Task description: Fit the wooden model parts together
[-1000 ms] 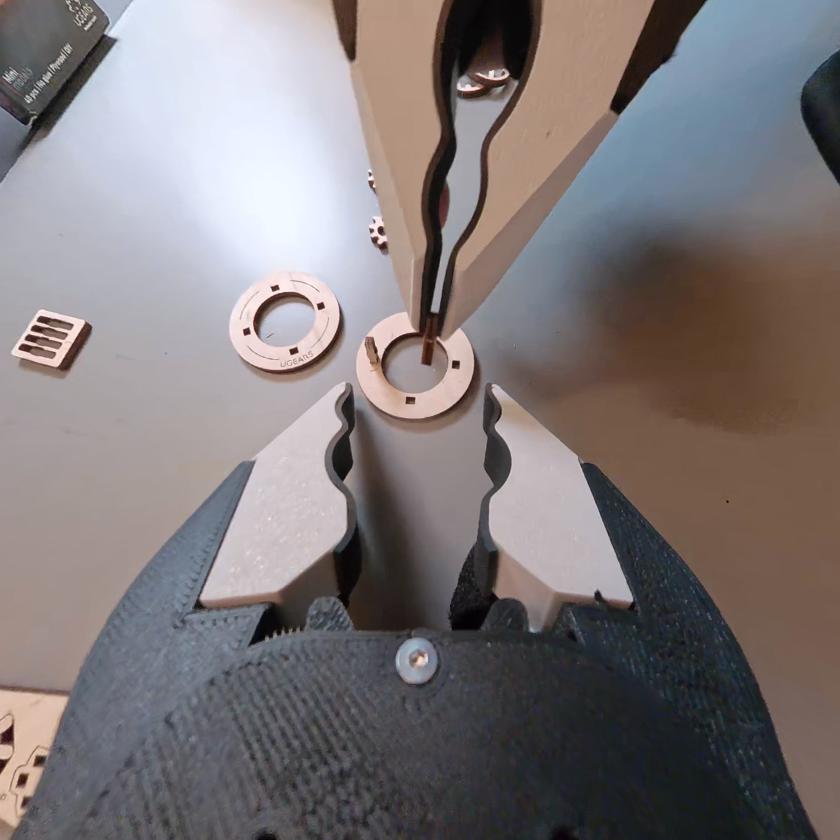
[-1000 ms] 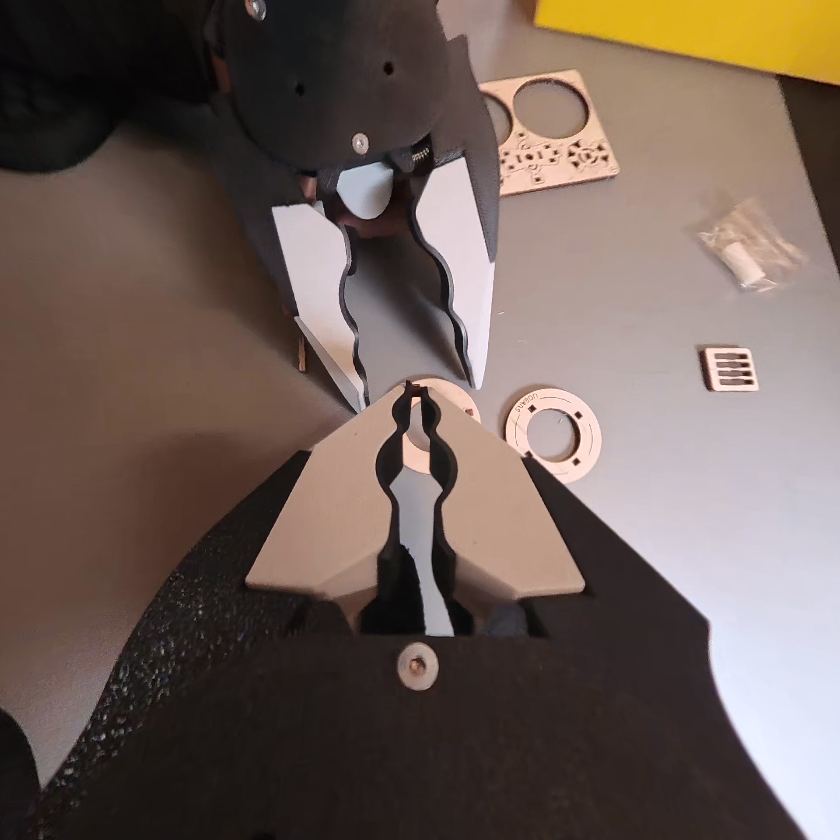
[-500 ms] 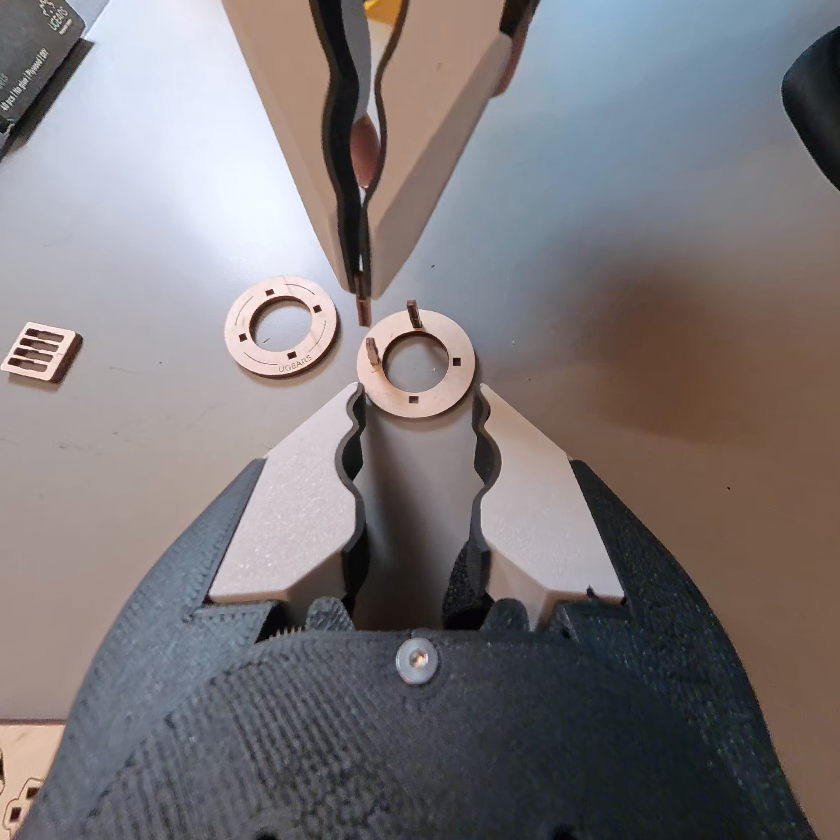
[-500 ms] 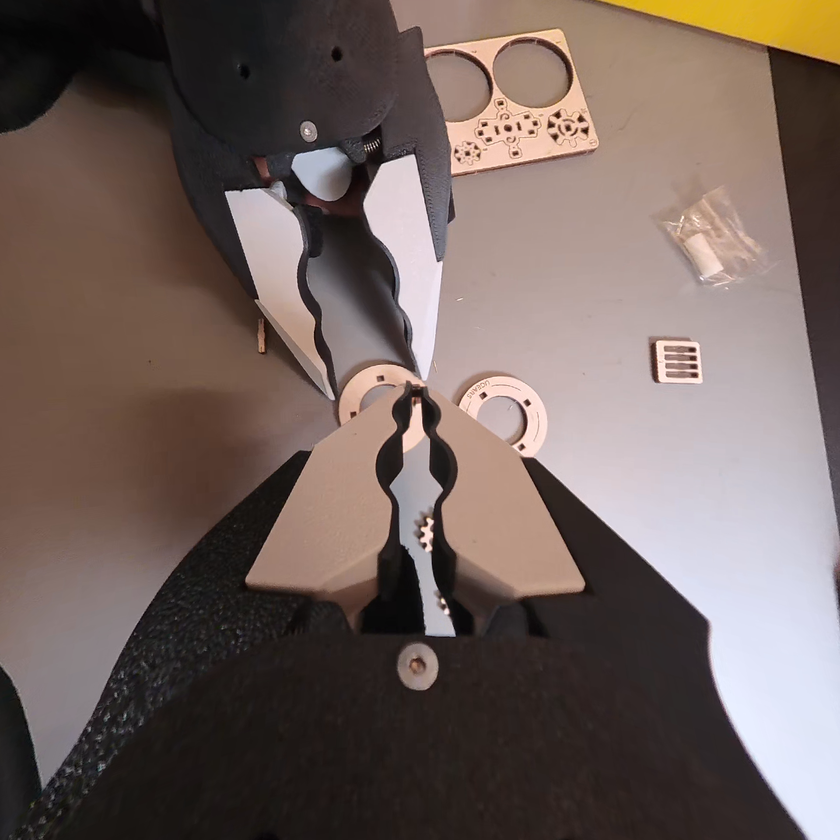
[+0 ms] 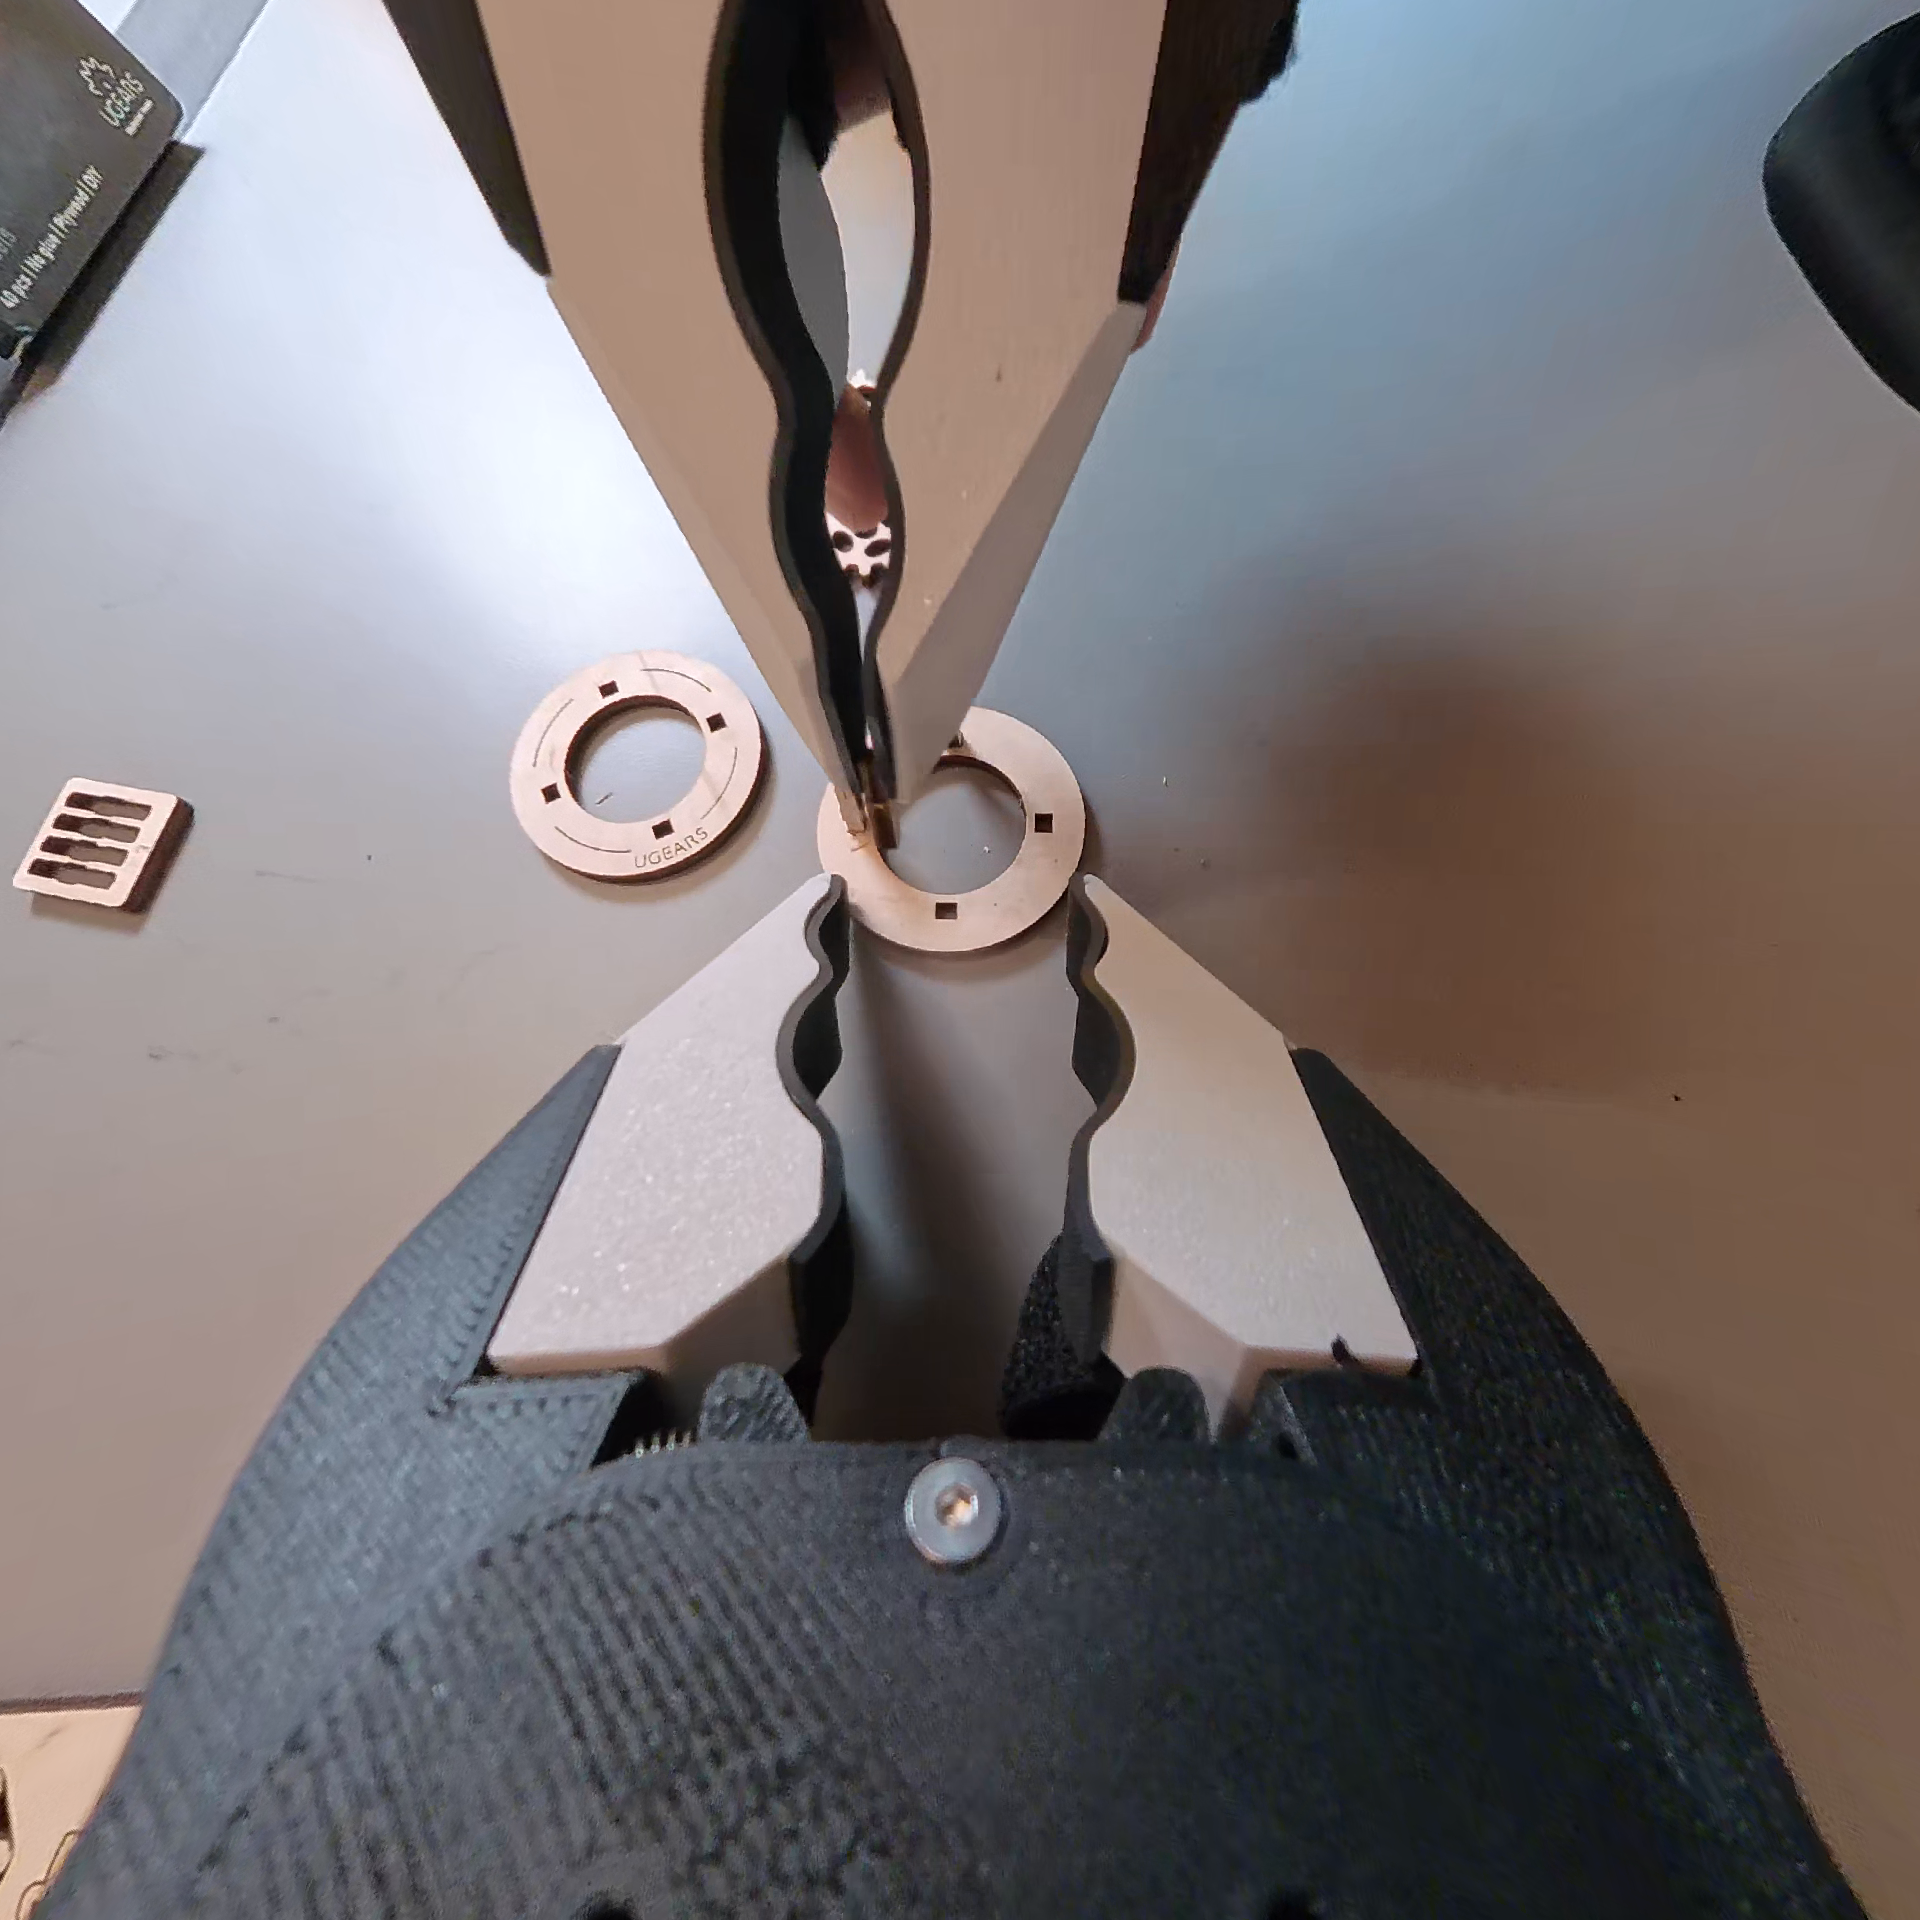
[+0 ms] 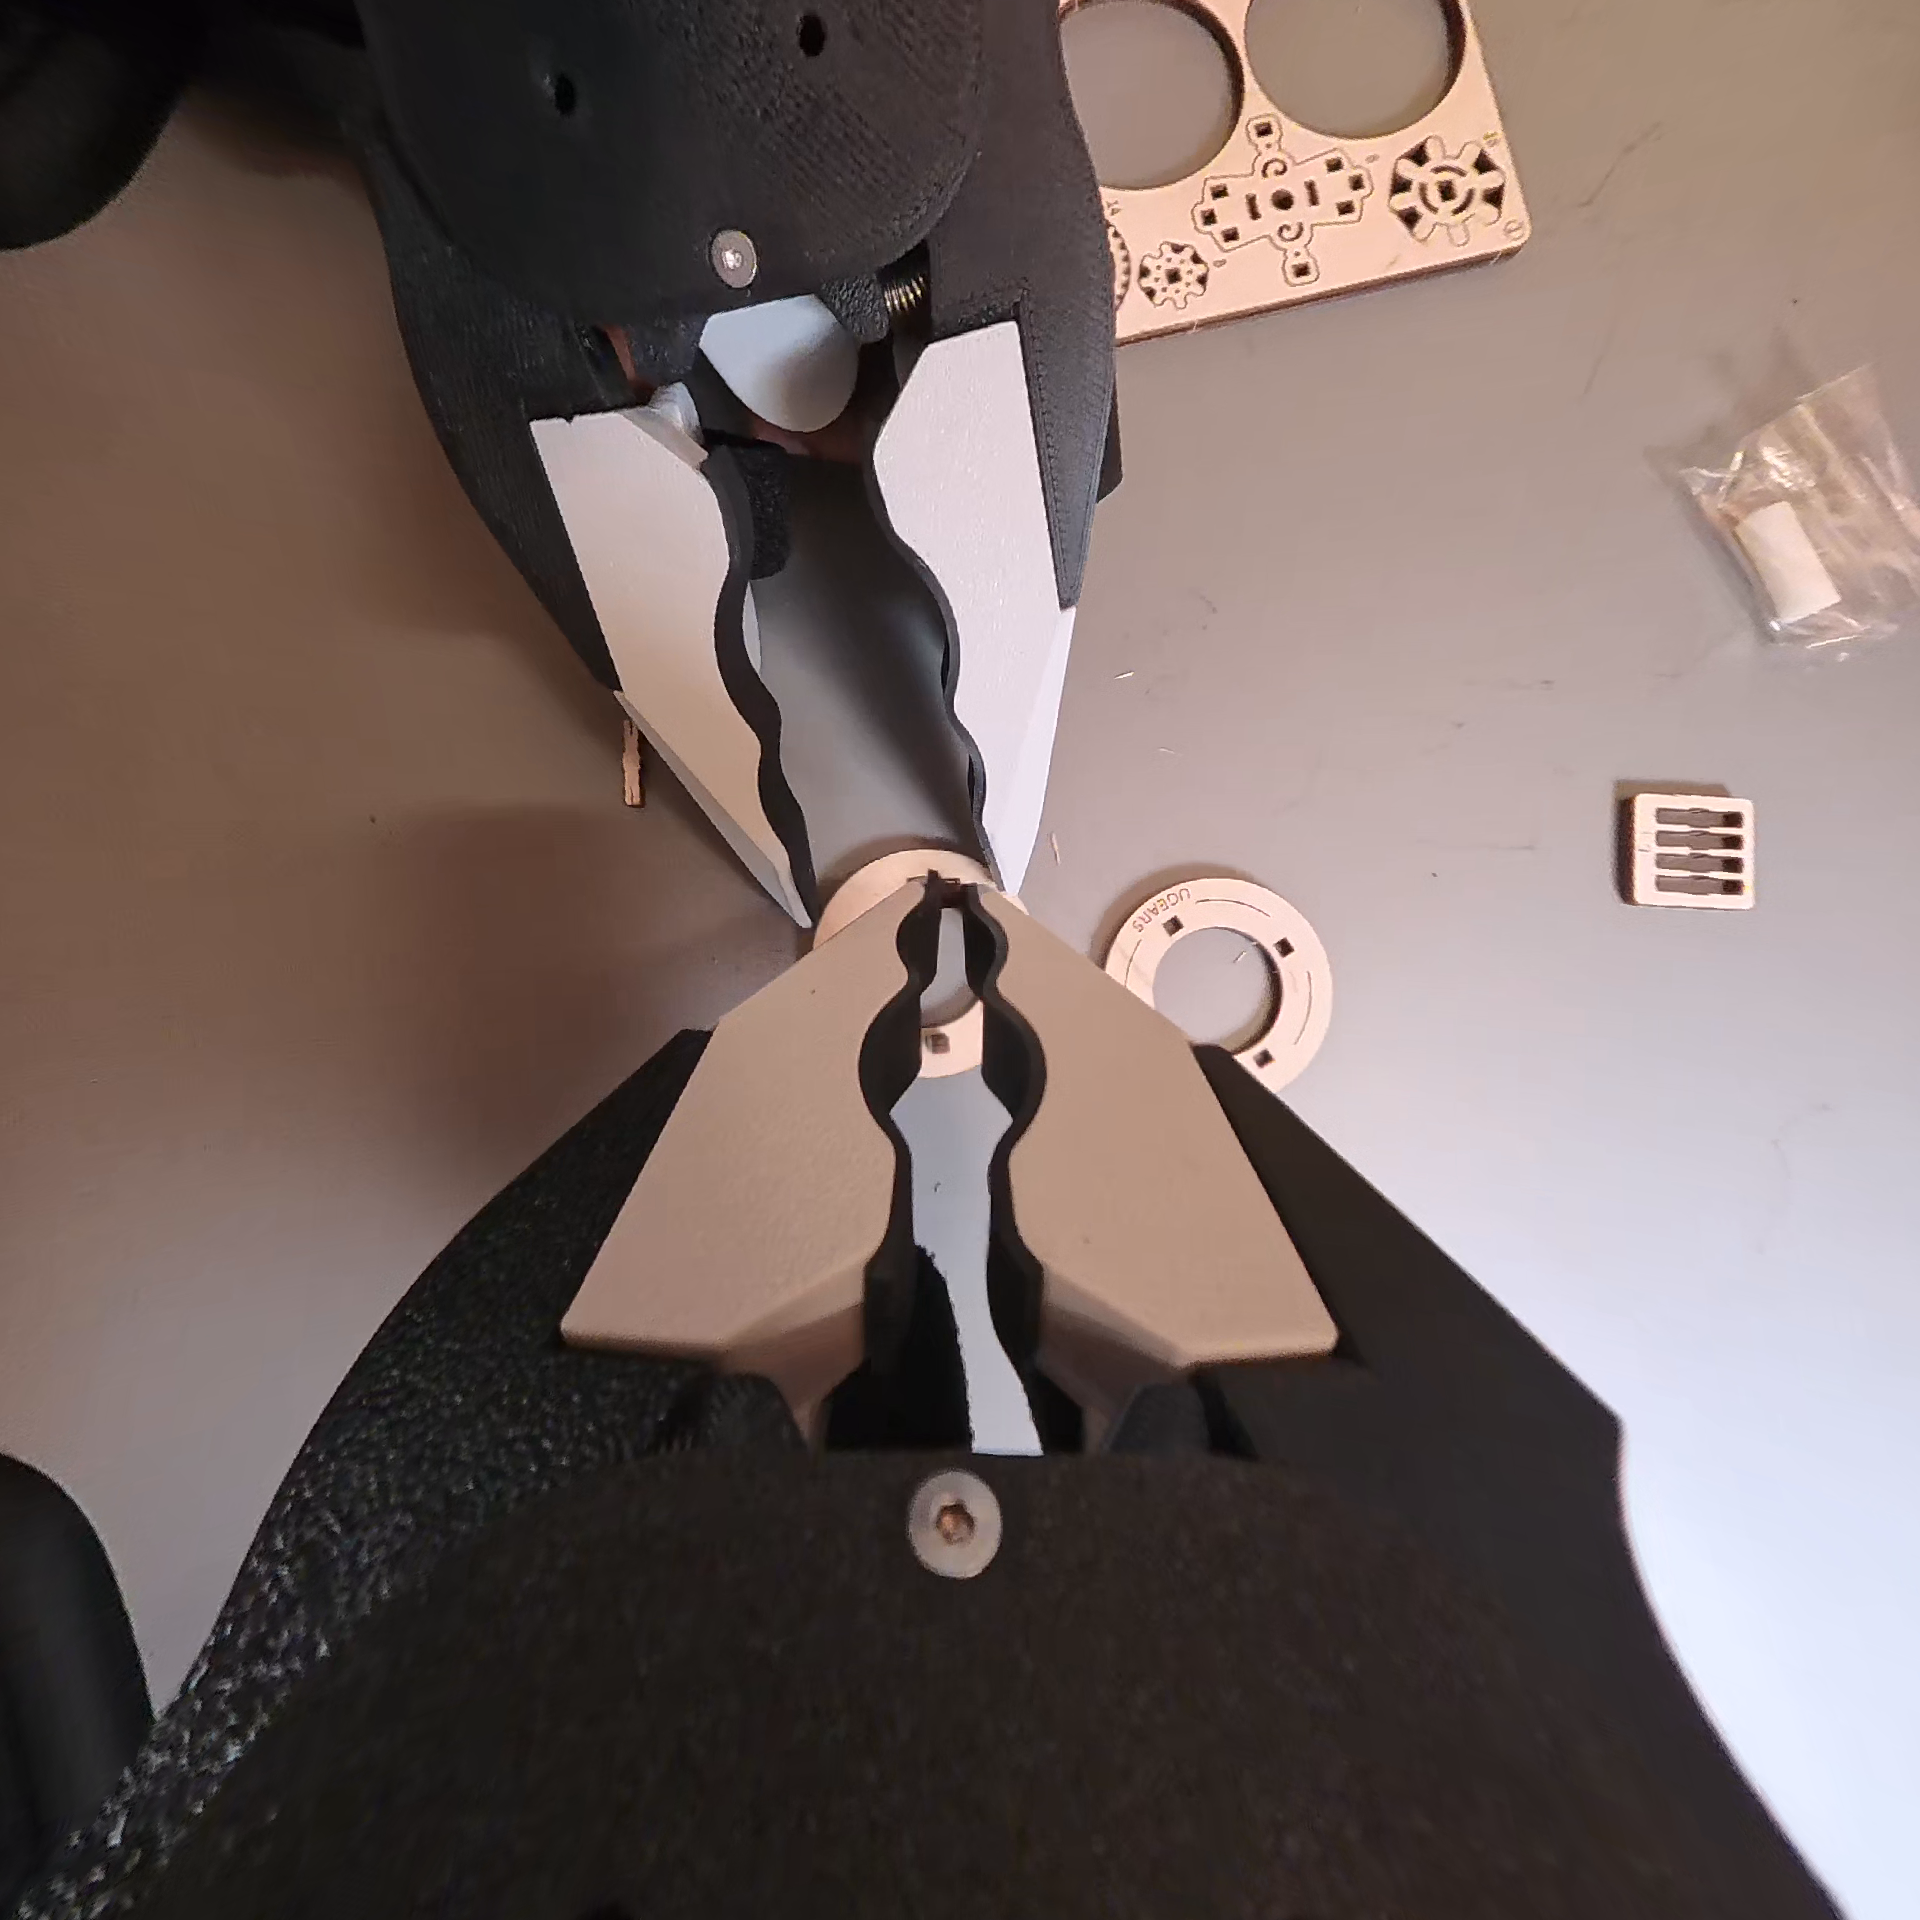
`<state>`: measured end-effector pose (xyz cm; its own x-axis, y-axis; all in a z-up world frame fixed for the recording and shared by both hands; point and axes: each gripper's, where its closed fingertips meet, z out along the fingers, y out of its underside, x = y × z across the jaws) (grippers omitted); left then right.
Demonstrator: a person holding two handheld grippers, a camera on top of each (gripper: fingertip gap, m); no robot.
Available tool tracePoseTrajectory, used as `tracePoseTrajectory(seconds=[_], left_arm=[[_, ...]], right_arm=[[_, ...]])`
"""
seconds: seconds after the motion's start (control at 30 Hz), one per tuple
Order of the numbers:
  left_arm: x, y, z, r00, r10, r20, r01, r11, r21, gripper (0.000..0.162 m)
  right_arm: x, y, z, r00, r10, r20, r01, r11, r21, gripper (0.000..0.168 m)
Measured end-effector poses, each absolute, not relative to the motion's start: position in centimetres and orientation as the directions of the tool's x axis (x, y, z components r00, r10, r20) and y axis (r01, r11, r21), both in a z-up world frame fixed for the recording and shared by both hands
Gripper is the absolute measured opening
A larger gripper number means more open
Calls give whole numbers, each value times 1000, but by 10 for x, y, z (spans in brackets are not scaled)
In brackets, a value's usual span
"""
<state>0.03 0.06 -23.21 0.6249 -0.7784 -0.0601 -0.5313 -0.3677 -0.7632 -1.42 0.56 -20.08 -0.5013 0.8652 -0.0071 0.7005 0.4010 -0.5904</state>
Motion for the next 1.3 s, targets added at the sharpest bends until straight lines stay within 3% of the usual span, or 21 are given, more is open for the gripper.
tracePoseTrajectory(seconds=[0.27, 0.47, 0.73, 1.03, 1.17, 1.3], left_arm=[[0, 1, -232, 623, -777, -91, -547, -349, -761, 31], [-4, 4, -231, 645, -756, -109, -548, -358, -756, 46], [-5, 5, -232, 674, -737, -46, -507, -417, -754, 46], [-1, 4, -211, 669, -742, -35, -443, -361, -821, 22], [-9, 5, -219, 675, -734, -73, -488, -371, -790, 28], [-10, 5, -225, 678, -730, -81, -505, -384, -773, 44]], right_arm=[[-14, 0, -212, -506, 862, -5, 720, 419, -553, 1], [-17, 4, -210, -490, 872, 0, 726, 408, -554, 1], [-15, 6, -210, -477, 878, -42, 737, 374, -562, 1], [-12, 0, -191, -499, 861, -96, 678, 318, -663, 1], [-12, 2, -198, -492, 867, -77, 697, 340, -631, 1], [-16, 2, -207, -497, 867, -51, 718, 377, -586, 1]])
